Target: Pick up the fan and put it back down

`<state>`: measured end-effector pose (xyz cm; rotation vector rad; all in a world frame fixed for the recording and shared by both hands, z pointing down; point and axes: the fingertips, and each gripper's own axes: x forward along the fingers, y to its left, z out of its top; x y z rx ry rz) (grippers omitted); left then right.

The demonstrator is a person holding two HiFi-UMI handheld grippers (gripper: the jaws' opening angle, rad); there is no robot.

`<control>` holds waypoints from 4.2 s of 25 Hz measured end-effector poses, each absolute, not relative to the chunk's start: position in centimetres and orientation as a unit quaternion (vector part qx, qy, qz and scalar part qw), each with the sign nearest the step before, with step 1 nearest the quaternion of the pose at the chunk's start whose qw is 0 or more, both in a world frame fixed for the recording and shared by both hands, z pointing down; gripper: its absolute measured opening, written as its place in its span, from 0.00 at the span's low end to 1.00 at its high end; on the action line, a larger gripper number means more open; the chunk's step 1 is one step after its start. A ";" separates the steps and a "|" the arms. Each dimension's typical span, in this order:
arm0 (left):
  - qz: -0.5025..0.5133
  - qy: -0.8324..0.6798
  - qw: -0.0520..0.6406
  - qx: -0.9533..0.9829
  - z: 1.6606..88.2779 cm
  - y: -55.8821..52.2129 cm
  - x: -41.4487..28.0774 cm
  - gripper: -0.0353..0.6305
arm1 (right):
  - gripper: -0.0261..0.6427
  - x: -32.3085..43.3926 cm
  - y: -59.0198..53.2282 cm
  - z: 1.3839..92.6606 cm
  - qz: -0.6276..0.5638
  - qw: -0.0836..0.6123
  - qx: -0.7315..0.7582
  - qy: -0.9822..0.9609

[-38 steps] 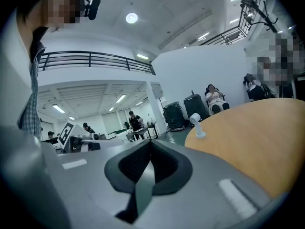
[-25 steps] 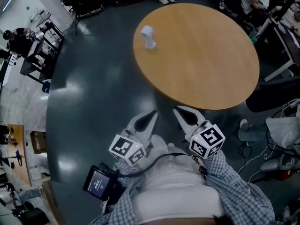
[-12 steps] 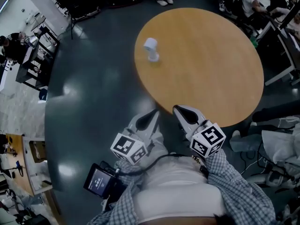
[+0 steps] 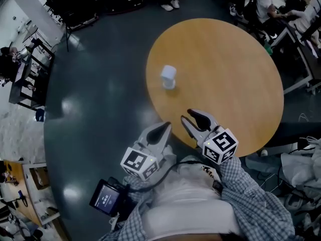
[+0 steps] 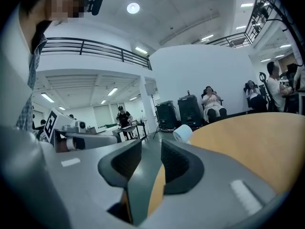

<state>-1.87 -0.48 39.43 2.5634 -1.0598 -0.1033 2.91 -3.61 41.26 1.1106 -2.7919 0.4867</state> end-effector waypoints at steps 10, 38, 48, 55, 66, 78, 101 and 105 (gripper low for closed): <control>-0.037 -0.416 0.220 0.881 40.1 -4.7 -3.3 0.05 | 0.32 2.2 -13.0 45.9 0.135 0.133 0.349 -0.918; -0.031 -0.490 0.263 0.830 42.8 -6.4 -6.0 0.05 | 0.25 -3.2 -23.1 54.5 0.092 0.175 0.321 -0.926; -0.040 -0.484 0.251 0.838 41.9 -6.1 -6.4 0.05 | 0.25 -3.3 -22.5 50.7 0.088 0.149 0.336 -0.926; -0.043 -0.454 0.232 0.859 40.6 -6.5 -6.0 0.05 | 0.25 -3.4 -20.8 47.5 0.073 0.133 0.343 -0.927; -0.059 -0.428 0.181 0.884 36.2 -8.6 -4.0 0.05 | 0.25 -0.8 -19.2 41.1 0.058 0.116 0.366 -0.922; -0.058 -0.425 0.138 0.893 33.9 -9.6 -2.8 0.05 | 0.25 0.1 -17.4 37.6 0.062 0.087 0.370 -0.923; -0.041 -0.435 0.127 0.890 34.6 -10.5 -3.2 0.05 | 0.25 0.0 -18.5 38.0 0.054 0.090 0.375 -0.921; -0.039 -0.437 0.133 0.889 34.3 -10.3 -3.3 0.05 | 0.25 -0.1 -18.8 37.7 0.051 0.094 0.373 -0.922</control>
